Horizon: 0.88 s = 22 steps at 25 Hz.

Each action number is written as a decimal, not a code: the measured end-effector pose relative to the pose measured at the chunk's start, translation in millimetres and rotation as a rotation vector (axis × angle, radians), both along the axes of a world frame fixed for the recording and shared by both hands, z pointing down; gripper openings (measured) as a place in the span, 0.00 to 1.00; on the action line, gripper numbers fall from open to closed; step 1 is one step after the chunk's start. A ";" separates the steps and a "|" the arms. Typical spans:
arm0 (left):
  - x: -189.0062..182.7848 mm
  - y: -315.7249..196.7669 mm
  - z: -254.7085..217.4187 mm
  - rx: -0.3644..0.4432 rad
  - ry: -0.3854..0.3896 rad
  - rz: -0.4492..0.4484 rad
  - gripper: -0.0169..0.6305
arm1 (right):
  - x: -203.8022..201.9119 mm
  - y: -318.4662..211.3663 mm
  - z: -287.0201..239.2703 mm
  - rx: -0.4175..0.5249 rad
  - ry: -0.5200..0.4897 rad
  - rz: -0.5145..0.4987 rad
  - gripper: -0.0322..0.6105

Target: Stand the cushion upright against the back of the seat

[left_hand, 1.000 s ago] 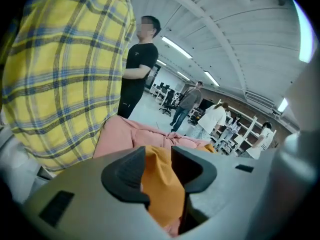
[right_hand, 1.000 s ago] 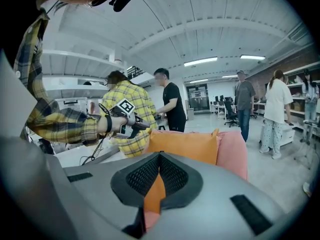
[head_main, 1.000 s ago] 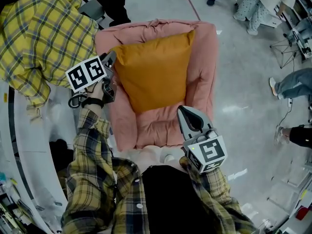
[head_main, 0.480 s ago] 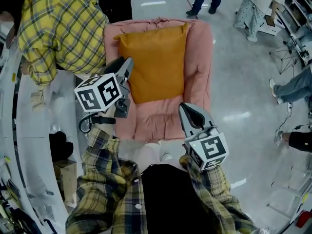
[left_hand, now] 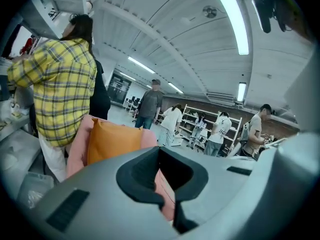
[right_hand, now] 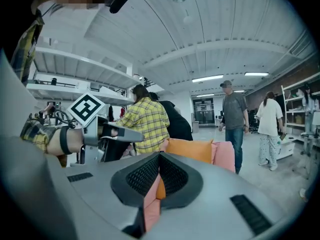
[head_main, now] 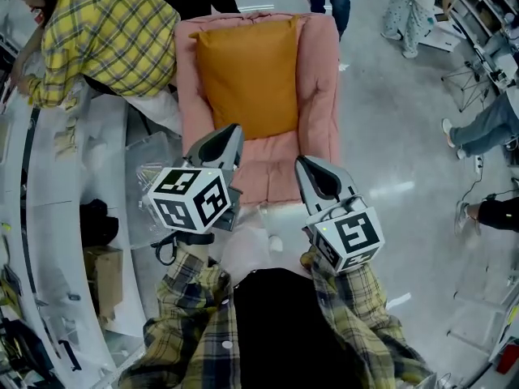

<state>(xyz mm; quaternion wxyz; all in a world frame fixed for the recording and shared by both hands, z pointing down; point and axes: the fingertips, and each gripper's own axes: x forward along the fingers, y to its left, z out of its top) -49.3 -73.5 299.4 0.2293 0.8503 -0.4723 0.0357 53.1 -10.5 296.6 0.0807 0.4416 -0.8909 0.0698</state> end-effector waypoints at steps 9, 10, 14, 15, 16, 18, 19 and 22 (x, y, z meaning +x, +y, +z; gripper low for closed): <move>25.8 81.5 5.1 -0.004 -0.051 0.080 0.03 | -3.6 36.4 -1.5 -0.024 -0.012 -0.005 0.08; 25.7 85.2 5.6 -0.002 -0.052 0.086 0.03 | -5.2 37.0 -0.2 -0.028 -0.013 0.000 0.08; 24.2 96.2 5.5 0.008 -0.064 0.113 0.03 | -13.1 40.1 1.4 -0.041 -0.010 0.015 0.08; 22.5 97.7 4.6 0.010 -0.069 0.118 0.03 | -16.0 41.0 -0.1 -0.043 -0.008 0.019 0.08; 20.3 98.7 4.2 0.011 -0.073 0.120 0.03 | -18.9 41.6 -1.2 -0.045 -0.007 0.024 0.08; 15.8 98.7 5.2 0.010 -0.074 0.124 0.03 | -24.3 41.7 -0.2 -0.049 -0.006 0.030 0.08; 13.5 97.9 6.0 0.010 -0.072 0.125 0.03 | -26.7 41.2 1.4 -0.052 -0.006 0.032 0.08; 7.2 95.3 8.2 0.009 -0.063 0.129 0.03 | -33.9 41.5 4.7 -0.058 0.003 0.032 0.08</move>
